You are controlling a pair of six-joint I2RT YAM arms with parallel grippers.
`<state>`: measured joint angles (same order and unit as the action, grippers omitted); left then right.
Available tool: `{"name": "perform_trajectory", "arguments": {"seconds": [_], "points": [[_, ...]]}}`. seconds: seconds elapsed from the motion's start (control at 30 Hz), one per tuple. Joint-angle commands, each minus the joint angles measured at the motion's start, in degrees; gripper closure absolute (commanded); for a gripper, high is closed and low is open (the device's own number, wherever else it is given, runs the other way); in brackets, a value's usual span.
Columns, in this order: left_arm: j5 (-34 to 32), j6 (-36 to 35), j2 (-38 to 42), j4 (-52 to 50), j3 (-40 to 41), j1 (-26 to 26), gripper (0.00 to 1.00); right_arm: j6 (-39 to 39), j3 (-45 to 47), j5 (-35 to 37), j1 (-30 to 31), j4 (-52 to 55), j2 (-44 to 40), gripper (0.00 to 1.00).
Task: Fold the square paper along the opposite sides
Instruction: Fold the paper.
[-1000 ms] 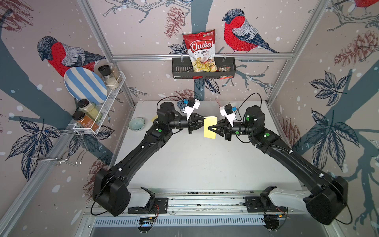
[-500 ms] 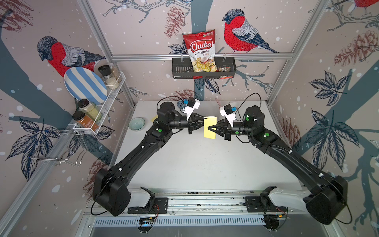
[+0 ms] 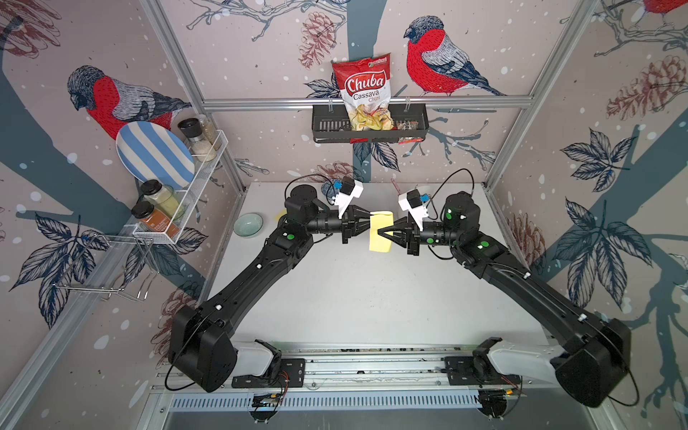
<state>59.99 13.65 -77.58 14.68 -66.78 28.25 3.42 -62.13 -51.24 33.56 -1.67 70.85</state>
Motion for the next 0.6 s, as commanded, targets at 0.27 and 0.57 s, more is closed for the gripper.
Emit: {"name": "perform_trajectory", "arguments": {"seconds": [0.27, 0.57], "points": [[0.2, -0.5, 0.3, 0.5, -0.2, -0.1, 1.0, 0.4, 0.1, -0.2, 0.4, -1.8, 0.0, 1.0], [-1.9, -1.0, 0.6, 2.7, -1.9, -0.2, 0.83, 0.3, 1.3, -0.2, 0.5, -2.3, -0.1, 1.0]]}}
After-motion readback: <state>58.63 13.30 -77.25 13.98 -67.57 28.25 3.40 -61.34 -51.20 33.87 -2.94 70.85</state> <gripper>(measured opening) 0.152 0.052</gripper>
